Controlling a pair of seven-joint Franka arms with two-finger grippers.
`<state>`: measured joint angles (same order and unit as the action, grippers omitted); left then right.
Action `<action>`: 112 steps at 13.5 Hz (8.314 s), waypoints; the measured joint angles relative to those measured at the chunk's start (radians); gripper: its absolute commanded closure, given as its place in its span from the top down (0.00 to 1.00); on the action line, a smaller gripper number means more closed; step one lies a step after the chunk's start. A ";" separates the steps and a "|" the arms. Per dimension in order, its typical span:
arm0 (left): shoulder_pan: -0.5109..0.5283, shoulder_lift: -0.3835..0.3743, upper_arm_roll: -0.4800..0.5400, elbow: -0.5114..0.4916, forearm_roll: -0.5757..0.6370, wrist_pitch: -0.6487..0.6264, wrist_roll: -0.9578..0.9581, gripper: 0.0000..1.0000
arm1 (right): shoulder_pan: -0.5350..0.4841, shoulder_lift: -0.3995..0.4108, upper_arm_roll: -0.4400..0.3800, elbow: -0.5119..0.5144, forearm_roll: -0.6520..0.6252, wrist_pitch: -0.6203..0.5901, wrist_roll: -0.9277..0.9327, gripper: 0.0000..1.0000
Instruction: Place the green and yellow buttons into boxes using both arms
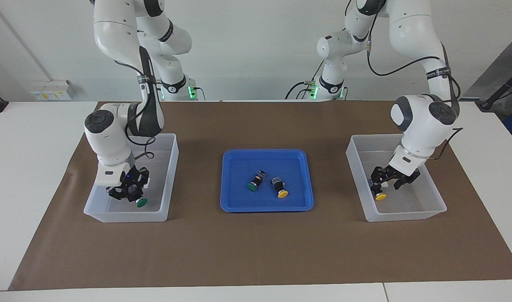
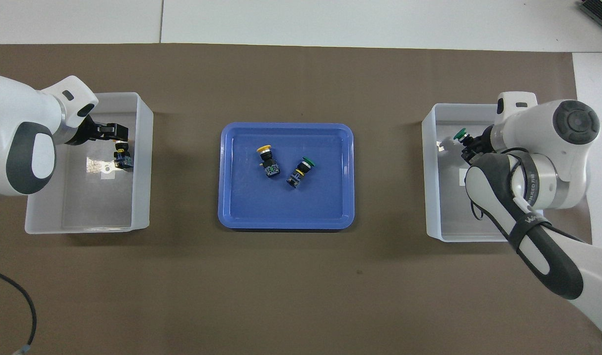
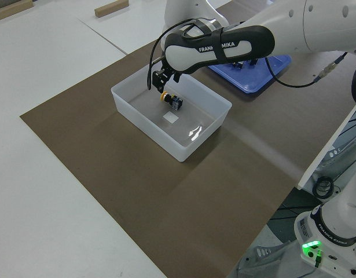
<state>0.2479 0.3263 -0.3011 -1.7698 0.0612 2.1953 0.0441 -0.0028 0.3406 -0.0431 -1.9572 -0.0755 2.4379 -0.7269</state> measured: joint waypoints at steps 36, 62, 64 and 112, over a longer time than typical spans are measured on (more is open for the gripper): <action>-0.505 0.119 0.012 -0.099 0.032 0.416 -1.156 0.00 | 0.117 -0.118 0.304 0.105 0.052 -0.250 1.400 1.00; 0.082 0.039 0.005 0.012 0.028 -0.021 -0.061 0.00 | 0.327 0.192 0.294 0.255 -0.197 -0.013 1.761 0.00; 0.114 0.015 0.006 -0.083 0.028 0.064 -0.055 0.00 | 0.279 0.144 0.294 0.266 -0.200 -0.062 1.745 0.00; -0.119 -0.378 0.004 0.051 -0.075 -0.565 -0.123 1.00 | -0.075 -0.356 0.078 0.380 0.017 -0.907 0.896 1.00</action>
<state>0.1288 -0.0518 -0.2971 -1.7188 -0.0142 1.6306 -0.0792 -0.0777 -0.0158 0.0351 -1.5770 -0.0580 1.5306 0.1690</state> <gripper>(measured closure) 0.000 0.000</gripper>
